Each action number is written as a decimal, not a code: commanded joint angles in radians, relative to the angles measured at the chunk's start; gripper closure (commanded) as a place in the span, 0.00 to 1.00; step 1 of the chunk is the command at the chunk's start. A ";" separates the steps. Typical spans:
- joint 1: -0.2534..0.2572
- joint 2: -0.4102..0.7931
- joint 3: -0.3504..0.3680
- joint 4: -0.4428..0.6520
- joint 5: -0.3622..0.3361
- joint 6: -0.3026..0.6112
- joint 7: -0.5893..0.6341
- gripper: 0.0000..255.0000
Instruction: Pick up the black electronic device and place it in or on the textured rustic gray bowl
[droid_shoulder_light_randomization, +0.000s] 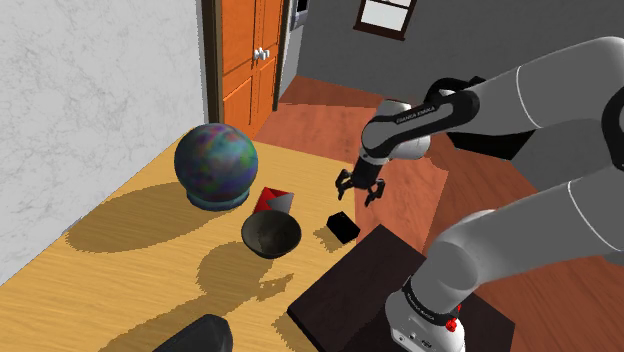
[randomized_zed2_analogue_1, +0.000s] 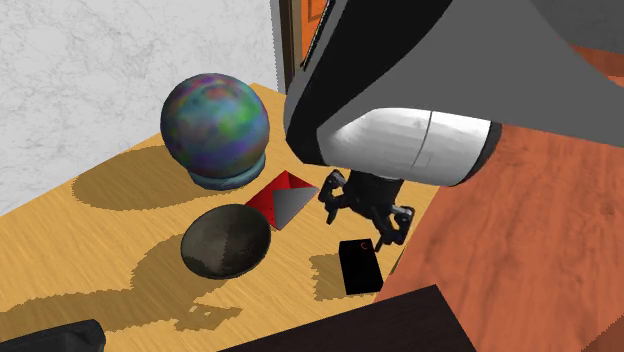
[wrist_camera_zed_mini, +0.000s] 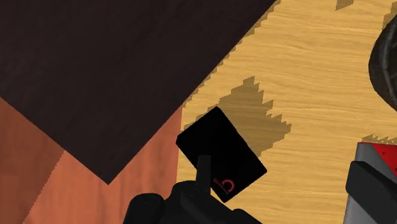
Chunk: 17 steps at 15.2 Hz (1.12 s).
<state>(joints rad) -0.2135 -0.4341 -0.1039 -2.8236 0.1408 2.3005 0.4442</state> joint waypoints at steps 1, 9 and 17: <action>-0.008 0.058 -0.021 -0.036 0.047 0.096 0.022 0.00; 0.080 0.356 -0.112 -0.064 0.440 0.401 -0.097 0.00; 0.126 0.501 -0.076 -0.026 0.696 0.477 -0.280 0.00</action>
<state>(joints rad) -0.0880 0.0602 -0.1825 -2.8525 0.8246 2.7750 0.1730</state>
